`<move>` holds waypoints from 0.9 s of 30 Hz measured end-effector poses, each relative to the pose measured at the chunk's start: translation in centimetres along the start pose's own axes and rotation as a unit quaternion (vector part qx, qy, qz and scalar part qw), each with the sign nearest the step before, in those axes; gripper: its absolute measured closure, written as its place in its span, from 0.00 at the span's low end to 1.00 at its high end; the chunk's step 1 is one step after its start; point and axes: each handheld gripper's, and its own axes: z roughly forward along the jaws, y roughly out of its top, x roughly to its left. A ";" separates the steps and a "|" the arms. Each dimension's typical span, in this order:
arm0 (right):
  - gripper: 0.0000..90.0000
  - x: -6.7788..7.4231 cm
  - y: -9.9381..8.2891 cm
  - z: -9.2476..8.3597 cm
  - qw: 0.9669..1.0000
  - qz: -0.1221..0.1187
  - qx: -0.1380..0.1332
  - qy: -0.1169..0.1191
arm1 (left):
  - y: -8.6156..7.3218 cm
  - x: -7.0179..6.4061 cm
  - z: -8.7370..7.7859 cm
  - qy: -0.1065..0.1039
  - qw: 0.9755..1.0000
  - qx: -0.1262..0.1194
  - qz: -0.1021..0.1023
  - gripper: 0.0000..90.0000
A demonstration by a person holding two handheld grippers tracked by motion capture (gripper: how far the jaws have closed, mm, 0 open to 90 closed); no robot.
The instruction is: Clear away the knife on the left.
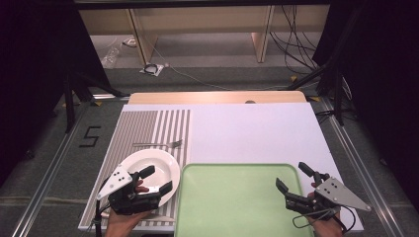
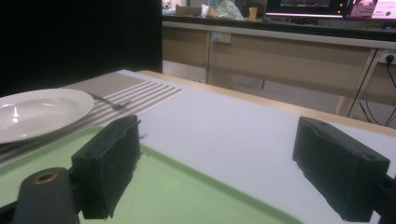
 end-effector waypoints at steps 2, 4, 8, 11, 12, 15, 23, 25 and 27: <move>0.17 0.0 0.0 0.0 1.000 0.000 0.000 0.000 | 0.0 0.2 0.0 0.005 1.000 0.012 -0.001 0.21; 0.17 0.0 0.0 0.0 1.000 0.000 -0.001 0.000 | 0.2 0.3 -0.1 0.003 1.000 0.021 0.002 0.21; 0.18 0.0 0.0 0.0 1.000 0.000 0.000 0.001 | 0.3 0.5 -0.5 0.002 0.999 0.041 0.016 0.22; 0.18 0.0 0.0 0.0 1.000 0.000 0.001 0.002 | 0.3 0.7 -0.6 0.000 0.998 0.055 0.018 0.23; 0.18 0.0 0.0 0.0 1.000 0.000 0.001 0.001 | 0.3 0.7 -0.7 0.001 0.998 0.059 0.021 0.23; 0.18 0.0 0.0 0.0 1.000 0.000 0.001 0.001 | 0.2 0.7 -0.7 0.005 0.997 0.076 0.033 0.23; 0.18 0.0 0.0 0.0 1.000 0.001 0.002 0.001 | -0.3 0.5 -0.8 0.000 0.993 0.113 0.046 0.23; 0.18 0.0 -0.1 0.1 1.000 0.001 0.003 0.001 | -0.3 0.6 -0.9 0.002 0.992 0.118 0.048 0.23; 0.18 0.0 -0.1 0.1 1.000 0.001 0.003 0.002 | -0.3 0.7 -1.0 0.003 0.991 0.123 0.051 0.23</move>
